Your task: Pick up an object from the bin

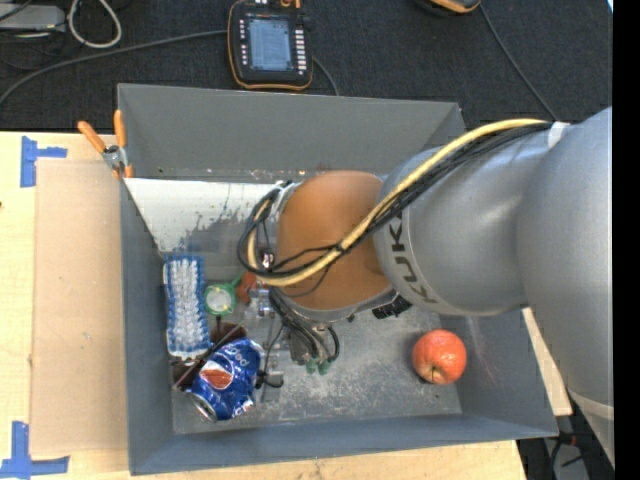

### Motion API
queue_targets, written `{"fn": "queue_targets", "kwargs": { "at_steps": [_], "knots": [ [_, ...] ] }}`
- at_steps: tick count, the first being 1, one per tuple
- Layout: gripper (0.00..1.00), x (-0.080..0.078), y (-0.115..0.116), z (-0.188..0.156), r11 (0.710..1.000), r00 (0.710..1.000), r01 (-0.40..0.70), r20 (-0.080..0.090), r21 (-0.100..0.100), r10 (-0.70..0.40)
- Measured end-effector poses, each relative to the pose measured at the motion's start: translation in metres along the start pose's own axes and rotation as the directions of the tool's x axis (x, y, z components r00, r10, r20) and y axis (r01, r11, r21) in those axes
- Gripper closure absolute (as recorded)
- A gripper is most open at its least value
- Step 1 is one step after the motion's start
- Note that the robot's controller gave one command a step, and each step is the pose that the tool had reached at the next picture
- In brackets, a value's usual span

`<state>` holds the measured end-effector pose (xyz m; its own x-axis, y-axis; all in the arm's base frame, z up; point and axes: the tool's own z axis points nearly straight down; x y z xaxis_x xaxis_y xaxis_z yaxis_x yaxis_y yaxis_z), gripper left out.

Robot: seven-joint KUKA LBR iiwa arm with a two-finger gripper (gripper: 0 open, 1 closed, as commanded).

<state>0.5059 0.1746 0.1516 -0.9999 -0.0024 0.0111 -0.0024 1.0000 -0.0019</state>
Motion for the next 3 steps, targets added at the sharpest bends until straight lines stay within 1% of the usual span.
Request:
{"fn": "queue_targets", "kwargs": {
  "at_steps": [1,2,3],
  "knots": [
    [0.00,-0.002,-0.001,-0.004,1.000,1.000,-0.005,0.008,-0.002,0.005],
    [0.00,-0.010,0.001,0.022,1.000,1.000,-0.012,0.000,0.000,0.012],
    [0.00,-0.018,0.033,0.029,1.000,1.000,0.006,0.007,-0.003,-0.006]
  ]
}}
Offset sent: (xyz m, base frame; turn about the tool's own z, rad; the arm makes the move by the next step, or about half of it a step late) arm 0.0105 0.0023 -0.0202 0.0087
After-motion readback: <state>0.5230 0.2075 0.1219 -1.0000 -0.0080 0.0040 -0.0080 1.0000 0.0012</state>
